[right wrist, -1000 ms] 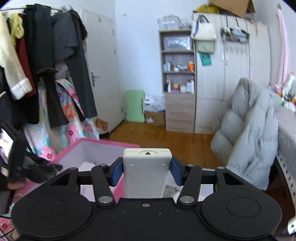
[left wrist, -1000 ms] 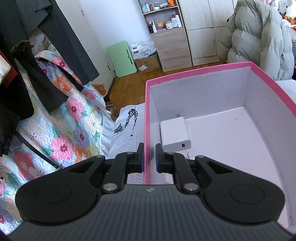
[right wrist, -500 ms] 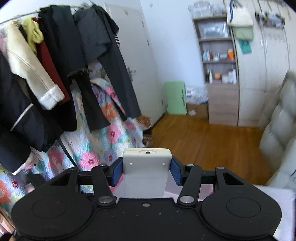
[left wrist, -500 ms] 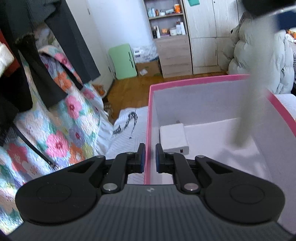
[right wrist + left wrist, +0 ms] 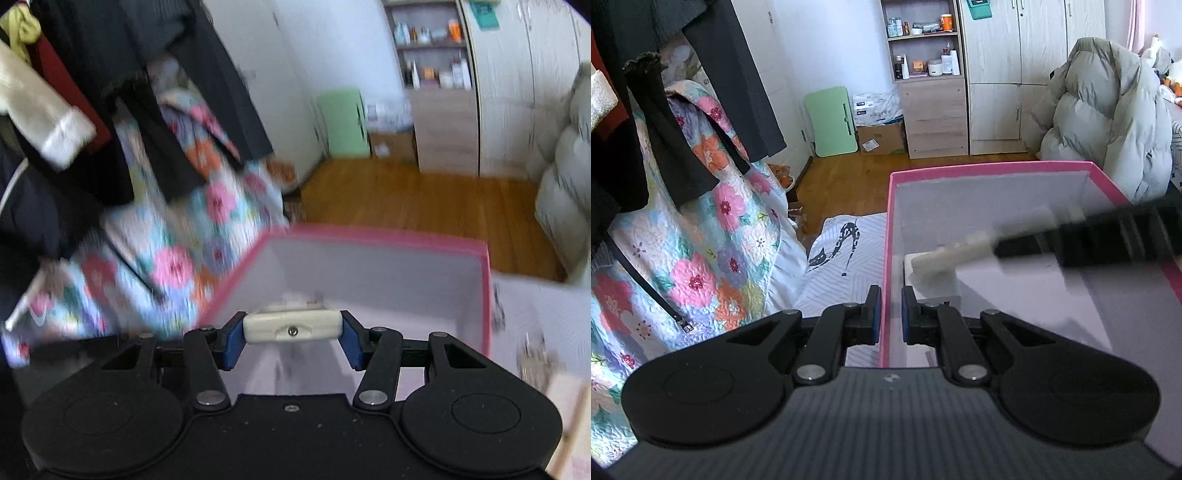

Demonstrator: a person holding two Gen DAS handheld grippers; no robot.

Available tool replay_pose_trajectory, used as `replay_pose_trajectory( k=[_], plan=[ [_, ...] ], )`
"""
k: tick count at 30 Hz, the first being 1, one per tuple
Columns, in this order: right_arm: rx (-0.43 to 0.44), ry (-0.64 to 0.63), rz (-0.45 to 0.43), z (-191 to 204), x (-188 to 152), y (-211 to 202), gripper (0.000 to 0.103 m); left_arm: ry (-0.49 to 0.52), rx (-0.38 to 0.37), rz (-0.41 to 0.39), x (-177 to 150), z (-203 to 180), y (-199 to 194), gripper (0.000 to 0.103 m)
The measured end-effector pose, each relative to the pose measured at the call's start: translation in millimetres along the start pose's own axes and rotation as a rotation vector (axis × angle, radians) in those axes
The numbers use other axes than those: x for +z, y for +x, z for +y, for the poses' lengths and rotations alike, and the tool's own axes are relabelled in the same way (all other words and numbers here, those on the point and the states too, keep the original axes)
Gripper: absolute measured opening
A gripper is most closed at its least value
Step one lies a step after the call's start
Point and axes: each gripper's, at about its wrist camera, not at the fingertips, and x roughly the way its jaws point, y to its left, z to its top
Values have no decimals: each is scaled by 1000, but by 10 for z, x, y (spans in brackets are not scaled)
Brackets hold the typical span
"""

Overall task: Organize rigid objects
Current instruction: 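Carry the white handheld device into the pink box and open the right tool, then move the right tool to the bed and grasp the cream remote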

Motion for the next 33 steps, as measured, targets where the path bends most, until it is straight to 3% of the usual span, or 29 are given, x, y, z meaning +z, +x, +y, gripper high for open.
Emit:
replay_pose_trajectory(
  k=[12, 18, 23, 29, 33],
  plan=[
    [121, 183, 208, -159, -81, 348, 59, -16, -26, 12, -11, 38, 6, 9],
    [198, 296, 254, -232, -124, 498, 54, -23, -30, 16, -10, 47, 16, 9],
    [191, 213, 199, -164, -127, 239, 54, -15, -22, 13, -9, 34, 23, 9],
    [133, 72, 64, -224, -247, -563, 55, -10, -17, 14, -4, 20, 24, 9],
    [73, 58, -7, -414, -404, -1025, 55, 1, -9, 13, -6, 10, 19, 9]
  ],
)
